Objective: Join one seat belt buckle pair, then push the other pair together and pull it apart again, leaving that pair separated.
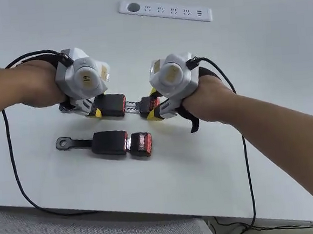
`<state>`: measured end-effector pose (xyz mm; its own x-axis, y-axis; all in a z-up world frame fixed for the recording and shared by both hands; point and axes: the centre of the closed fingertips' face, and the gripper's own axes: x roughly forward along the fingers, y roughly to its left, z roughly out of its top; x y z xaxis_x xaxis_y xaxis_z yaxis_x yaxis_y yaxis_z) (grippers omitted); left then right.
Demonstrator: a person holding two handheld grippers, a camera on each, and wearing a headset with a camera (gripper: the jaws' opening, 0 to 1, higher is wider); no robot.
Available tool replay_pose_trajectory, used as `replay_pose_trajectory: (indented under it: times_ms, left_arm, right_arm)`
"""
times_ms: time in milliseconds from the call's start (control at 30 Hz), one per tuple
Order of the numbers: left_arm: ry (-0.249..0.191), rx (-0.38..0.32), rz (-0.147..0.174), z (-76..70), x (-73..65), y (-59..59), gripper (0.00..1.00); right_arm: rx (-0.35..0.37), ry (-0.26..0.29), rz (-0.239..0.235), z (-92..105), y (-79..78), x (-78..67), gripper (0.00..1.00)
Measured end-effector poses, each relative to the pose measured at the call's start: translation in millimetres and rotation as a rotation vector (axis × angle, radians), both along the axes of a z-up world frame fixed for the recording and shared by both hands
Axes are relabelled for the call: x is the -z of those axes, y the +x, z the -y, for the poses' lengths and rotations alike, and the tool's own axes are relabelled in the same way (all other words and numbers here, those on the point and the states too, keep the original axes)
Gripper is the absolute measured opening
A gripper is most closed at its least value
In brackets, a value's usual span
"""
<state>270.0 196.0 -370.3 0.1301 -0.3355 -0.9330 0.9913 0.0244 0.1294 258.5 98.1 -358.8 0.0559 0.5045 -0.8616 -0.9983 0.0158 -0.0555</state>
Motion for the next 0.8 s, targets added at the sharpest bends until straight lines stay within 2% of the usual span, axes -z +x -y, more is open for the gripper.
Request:
replay_pose_trajectory:
  times_ms: [167,233,333,400,467,667,800]
  left_arm:
    - [0.002,0.002,-0.004,0.4,-0.1,-0.2,0.31]
    - [-0.002,-0.004,-0.008,0.4,0.3,-0.1,0.31]
    - [-0.006,-0.001,-0.009,0.7,0.0,-0.5,0.31]
    - [-0.009,-0.001,-0.008,0.8,-0.2,-0.8,0.31]
    - [-0.012,0.004,-0.007,0.9,-0.1,-0.7,0.31]
    - [-0.014,0.012,0.002,1.5,0.0,-1.0,0.30]
    - [-0.023,0.008,-0.011,1.9,-0.1,-0.7,0.30]
  right_arm:
    - [-0.012,0.005,0.025,-2.7,-0.2,-3.3,0.33]
    - [-0.030,0.002,0.052,-6.8,0.0,-2.6,0.33]
    - [-0.022,0.028,0.035,-14.9,-0.4,-2.3,0.32]
    - [-0.020,0.024,0.030,-12.6,2.3,-0.9,0.32]
    - [-0.009,0.055,0.006,-12.8,2.6,-0.7,0.32]
    - [-0.012,0.068,0.000,-15.9,5.8,2.1,0.31]
    - [-0.009,0.069,0.002,-18.2,4.0,0.4,0.30]
